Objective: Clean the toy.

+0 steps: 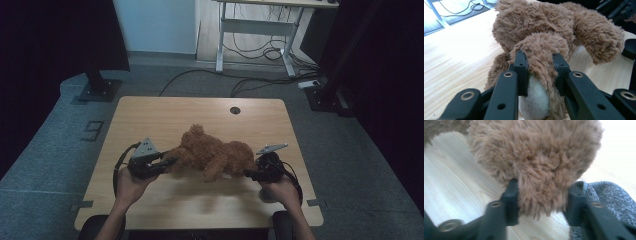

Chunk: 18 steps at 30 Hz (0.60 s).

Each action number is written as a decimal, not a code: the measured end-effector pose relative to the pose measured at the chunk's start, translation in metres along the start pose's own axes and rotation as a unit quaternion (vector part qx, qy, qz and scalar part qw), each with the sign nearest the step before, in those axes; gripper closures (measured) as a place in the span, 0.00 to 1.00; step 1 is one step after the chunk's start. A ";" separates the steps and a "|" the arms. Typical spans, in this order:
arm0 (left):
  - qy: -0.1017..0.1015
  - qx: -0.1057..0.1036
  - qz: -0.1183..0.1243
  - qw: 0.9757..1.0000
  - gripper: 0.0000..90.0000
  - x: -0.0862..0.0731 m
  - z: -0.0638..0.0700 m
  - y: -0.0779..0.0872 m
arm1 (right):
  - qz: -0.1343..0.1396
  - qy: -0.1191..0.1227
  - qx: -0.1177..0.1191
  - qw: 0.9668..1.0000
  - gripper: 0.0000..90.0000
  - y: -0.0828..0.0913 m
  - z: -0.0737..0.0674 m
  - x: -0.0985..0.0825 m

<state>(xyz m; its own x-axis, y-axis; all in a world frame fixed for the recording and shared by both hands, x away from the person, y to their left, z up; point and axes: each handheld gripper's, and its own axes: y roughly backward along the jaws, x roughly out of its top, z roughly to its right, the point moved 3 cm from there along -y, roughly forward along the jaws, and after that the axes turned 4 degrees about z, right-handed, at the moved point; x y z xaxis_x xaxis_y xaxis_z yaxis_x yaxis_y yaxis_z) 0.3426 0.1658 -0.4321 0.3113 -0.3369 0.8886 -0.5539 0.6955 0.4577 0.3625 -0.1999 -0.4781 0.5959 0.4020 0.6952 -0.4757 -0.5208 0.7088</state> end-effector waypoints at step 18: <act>0.003 0.001 -0.013 1.000 0.79 0.007 -0.006 -0.005 | 0.046 0.133 0.058 0.988 0.30 -0.004 -0.067 0.028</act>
<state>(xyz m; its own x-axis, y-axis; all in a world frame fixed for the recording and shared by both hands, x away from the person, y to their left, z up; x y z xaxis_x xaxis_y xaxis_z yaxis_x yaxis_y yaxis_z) 0.3521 0.1634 -0.4280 0.3301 -0.3506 0.8764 -0.5479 0.6849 0.4804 0.3375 -0.1358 -0.4534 0.3557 0.5241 0.7738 -0.4337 -0.6408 0.6334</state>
